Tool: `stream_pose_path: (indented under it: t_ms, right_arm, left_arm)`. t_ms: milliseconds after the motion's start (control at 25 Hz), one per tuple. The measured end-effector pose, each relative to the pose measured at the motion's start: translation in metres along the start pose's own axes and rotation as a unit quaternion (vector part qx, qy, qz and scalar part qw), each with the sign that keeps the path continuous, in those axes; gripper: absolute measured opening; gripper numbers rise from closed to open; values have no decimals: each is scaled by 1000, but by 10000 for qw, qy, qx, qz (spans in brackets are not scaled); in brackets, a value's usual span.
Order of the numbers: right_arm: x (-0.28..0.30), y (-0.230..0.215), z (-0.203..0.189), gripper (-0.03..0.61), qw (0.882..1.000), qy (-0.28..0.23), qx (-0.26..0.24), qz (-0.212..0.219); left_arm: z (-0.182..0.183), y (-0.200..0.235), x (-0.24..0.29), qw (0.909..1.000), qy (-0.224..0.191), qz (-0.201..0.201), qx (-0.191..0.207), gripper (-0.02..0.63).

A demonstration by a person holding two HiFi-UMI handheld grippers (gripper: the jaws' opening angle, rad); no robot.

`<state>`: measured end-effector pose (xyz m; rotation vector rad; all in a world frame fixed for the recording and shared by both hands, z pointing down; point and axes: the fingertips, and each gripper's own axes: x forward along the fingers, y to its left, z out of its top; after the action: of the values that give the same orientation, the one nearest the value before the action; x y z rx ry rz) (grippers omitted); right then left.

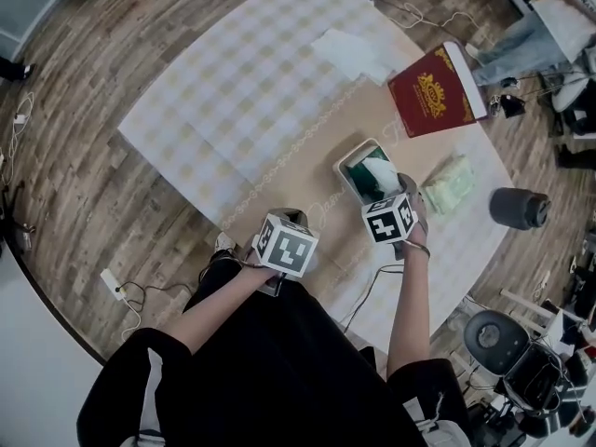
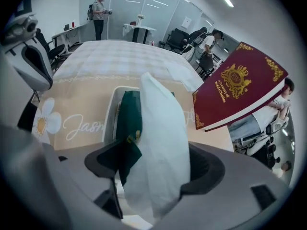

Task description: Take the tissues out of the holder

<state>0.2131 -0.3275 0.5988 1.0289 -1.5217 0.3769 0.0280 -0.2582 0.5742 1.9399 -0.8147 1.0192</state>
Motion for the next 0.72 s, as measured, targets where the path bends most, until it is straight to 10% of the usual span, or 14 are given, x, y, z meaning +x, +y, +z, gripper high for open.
stream_pose_path:
  t_ms: [720]
  right_arm:
    - [-15, 4, 2, 238, 9996, 26, 289, 3]
  left_arm:
    - [-11, 4, -9, 10000, -52, 79, 3, 2]
